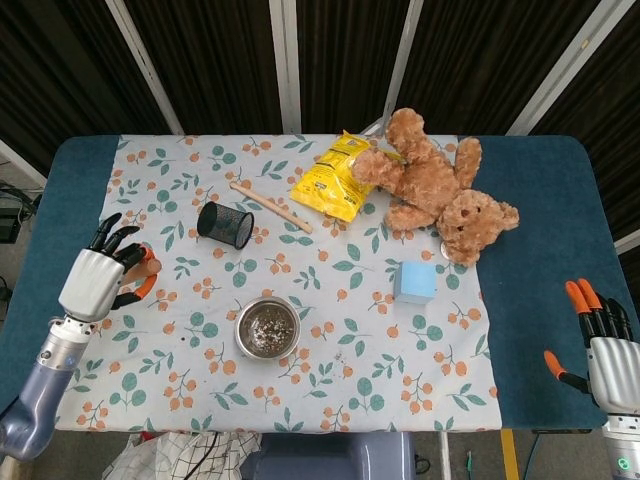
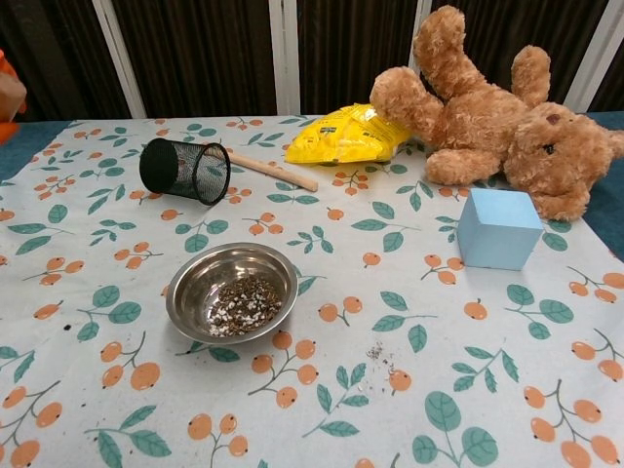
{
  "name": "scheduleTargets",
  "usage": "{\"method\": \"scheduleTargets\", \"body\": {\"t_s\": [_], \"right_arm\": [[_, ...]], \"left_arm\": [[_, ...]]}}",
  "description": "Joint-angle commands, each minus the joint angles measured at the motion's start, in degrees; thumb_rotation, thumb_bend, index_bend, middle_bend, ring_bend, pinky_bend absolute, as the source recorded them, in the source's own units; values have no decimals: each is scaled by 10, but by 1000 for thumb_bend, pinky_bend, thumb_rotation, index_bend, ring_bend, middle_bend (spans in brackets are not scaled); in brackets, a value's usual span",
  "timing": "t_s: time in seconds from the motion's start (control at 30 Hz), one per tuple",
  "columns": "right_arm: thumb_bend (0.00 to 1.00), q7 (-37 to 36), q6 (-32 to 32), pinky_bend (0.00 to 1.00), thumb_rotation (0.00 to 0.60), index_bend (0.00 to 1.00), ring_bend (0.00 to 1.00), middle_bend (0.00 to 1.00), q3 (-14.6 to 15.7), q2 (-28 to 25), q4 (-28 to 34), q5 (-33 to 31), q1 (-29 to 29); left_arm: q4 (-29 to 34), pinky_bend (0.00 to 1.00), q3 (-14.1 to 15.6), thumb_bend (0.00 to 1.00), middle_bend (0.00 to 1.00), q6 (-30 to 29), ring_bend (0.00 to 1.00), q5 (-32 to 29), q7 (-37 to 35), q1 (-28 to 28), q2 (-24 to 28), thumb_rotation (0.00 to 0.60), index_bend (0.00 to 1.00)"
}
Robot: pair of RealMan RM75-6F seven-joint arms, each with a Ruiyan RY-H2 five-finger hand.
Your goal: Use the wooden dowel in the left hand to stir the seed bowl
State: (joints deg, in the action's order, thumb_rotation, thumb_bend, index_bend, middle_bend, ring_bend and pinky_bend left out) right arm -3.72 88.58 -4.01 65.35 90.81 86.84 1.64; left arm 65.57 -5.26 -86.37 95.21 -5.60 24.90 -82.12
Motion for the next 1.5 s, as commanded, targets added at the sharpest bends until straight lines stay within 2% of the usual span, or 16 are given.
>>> {"method": "scheduleTargets", "body": {"t_s": [0.03,0.27,0.47,0.77,0.87,1.03,1.13,1.33,1.5], "right_arm": [[298,0,2,0,600,0,0,0,0,0,1,0,-1],[299,-2,4,0,600,0,0,0,-1,-1,0,0,-2],[298,-1,5,0,600,0,0,0,-1,-1,0,0,-3],[299,1,3,0,600,0,0,0,0,-2,1,0,-4],[298,-1,3,0,600,0,0,0,0,-3,2,-2,-4],[299,-4,3,0,600,0,0,0,-1,-4,1,-2,-4],[299,-4,2,0,600,0,0,0,0,-4,1,0,-4],[298,-2,3,0,600,0,0,0,1,-4,1,2,-4],[299,-2,4,0,600,0,0,0,1,-5,1,1,-5]], "left_arm": [[-42,99,19,1000,691,4,235,12,-7,-5,-10,600,590],[-82,99,31,1000,691,9,235,20,-4,-4,-13,600,590],[-108,99,53,1000,691,27,235,31,14,-4,-31,600,591],[-118,98,64,992,666,46,235,29,31,-4,-70,600,587],[-118,87,65,915,616,53,232,25,36,-5,-79,600,557],[-107,53,58,687,463,55,193,10,38,-10,-83,600,433],[-91,46,52,594,400,57,177,-2,35,-13,-79,600,385],[-63,38,55,501,324,58,140,-3,37,-15,-66,600,303],[-38,18,58,461,284,57,107,-5,49,-20,-55,600,282]]}}
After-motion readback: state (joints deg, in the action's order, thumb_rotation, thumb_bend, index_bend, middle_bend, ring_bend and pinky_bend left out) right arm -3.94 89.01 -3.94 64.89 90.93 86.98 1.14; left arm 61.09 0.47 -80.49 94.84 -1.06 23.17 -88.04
